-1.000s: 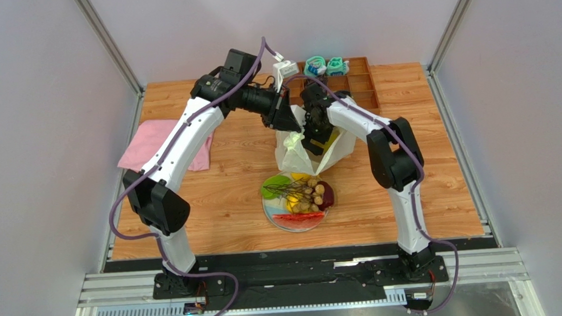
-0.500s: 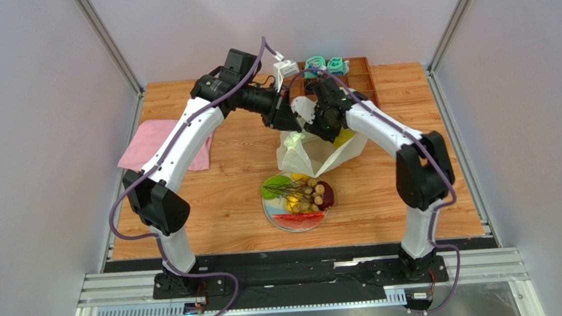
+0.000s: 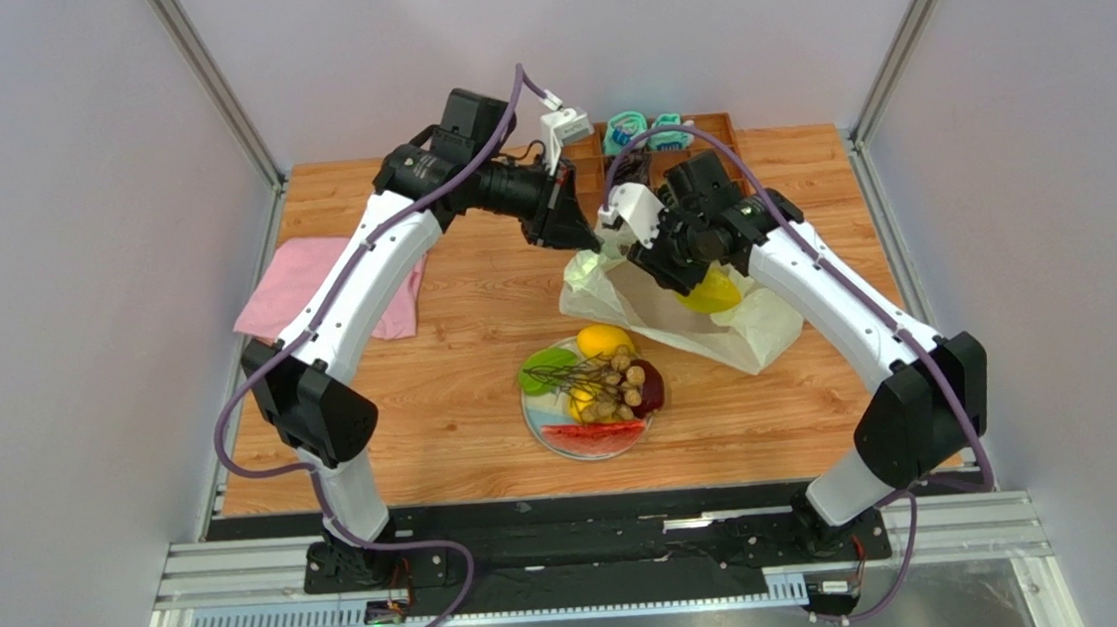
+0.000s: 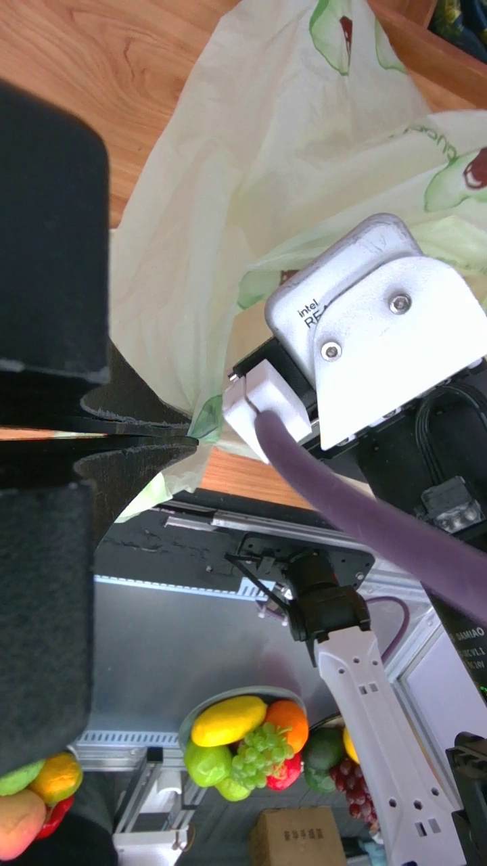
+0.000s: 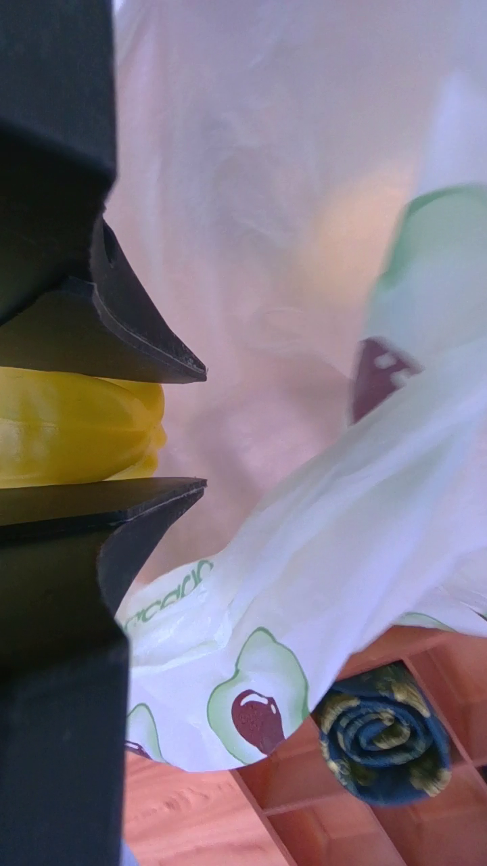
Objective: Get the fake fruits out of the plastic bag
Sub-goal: Take out the fake fruit from the plastic bag, then place the fake fruit on the plate.
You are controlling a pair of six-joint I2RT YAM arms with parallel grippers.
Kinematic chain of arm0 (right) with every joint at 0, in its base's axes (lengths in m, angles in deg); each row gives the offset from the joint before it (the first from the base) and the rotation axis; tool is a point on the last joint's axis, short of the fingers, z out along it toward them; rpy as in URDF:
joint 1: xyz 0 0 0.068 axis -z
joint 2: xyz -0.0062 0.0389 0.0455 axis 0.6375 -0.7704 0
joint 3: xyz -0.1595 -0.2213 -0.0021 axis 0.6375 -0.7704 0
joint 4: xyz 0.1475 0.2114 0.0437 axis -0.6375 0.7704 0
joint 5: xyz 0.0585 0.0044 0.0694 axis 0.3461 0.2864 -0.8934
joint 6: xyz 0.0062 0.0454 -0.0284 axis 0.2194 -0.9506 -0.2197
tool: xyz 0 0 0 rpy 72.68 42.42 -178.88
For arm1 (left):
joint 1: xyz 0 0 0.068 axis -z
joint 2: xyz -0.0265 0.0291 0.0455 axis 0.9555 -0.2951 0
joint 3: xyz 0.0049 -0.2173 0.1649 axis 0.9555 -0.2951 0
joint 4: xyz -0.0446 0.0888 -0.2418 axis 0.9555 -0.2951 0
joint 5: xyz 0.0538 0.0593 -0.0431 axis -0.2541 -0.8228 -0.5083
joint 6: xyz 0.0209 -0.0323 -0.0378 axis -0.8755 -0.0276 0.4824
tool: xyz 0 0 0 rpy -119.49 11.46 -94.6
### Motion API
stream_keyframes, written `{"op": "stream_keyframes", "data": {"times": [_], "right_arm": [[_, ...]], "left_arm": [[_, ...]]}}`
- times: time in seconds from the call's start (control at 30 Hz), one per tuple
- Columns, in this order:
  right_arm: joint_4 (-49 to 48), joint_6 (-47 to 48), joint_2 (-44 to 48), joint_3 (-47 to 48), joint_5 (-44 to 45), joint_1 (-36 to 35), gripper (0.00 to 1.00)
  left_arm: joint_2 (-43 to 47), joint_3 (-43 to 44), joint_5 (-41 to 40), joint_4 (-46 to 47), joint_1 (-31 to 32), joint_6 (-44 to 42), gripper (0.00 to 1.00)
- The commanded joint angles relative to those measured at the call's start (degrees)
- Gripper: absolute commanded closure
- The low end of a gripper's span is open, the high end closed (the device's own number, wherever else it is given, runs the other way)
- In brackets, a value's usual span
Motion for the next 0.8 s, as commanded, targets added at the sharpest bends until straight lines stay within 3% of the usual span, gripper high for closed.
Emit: {"op": "stream_keyframes", "data": {"times": [0.0, 0.1, 0.2, 0.23, 0.3, 0.33, 0.37, 0.5, 0.6, 0.77], "right_arm": [[4.76, -3.05, 2.18, 5.2, 1.22, 0.51, 1.0], [11.95, -3.83, 4.98, 14.6, 0.09, 0.42, 1.0], [17.95, -3.49, 9.71, 20.51, -6.92, -0.1, 1.0], [18.75, -2.18, 11.13, 20.6, -7.56, -0.98, 1.0], [21.55, 0.37, 14.99, 19.81, -8.01, -6.06, 1.0], [22.53, 1.86, 15.97, 19.29, -7.14, -8.61, 1.0], [23.75, 4.05, 16.76, 17.98, -5.3, -14.11, 1.0], [22.72, 10.91, 16.86, 14.37, -4.23, -24.17, 0.99], [21.84, 15.84, 10.55, 16.02, -6.95, -28.13, 1.0], [19.38, 17.26, -6.23, 23.92, -12.22, -34.2, 1.0]], "left_arm": [[-0.25, 2.05, 0.0, 1.51, -0.37, -1.06, 1.0], [-1.39, 2.05, -1.31, 3.26, -0.72, 1.49, 1.0], [-4.03, 2.58, 0.26, 6.77, -2.65, 9.55, 0.98], [-4.56, 3.01, 0.53, 8.09, -3.18, 10.8, 0.72], [-5.0, 5.21, 0.18, 7.93, -4.41, 11.6, 0.48], [-4.74, 6.52, 0.18, 7.75, -4.85, 11.34, 0.09], [-3.52, 6.88, -0.26, 7.49, -5.29, 11.08, 0.03], [1.75, 6.27, -4.55, 5.04, -8.8, 8.71, 0.02], [8.16, 2.33, -8.86, 2.84, -11.35, 5.72, 0.02], [24.59, -11.55, -13.26, 2.3, -15.39, 2.55, 0.02]]}}
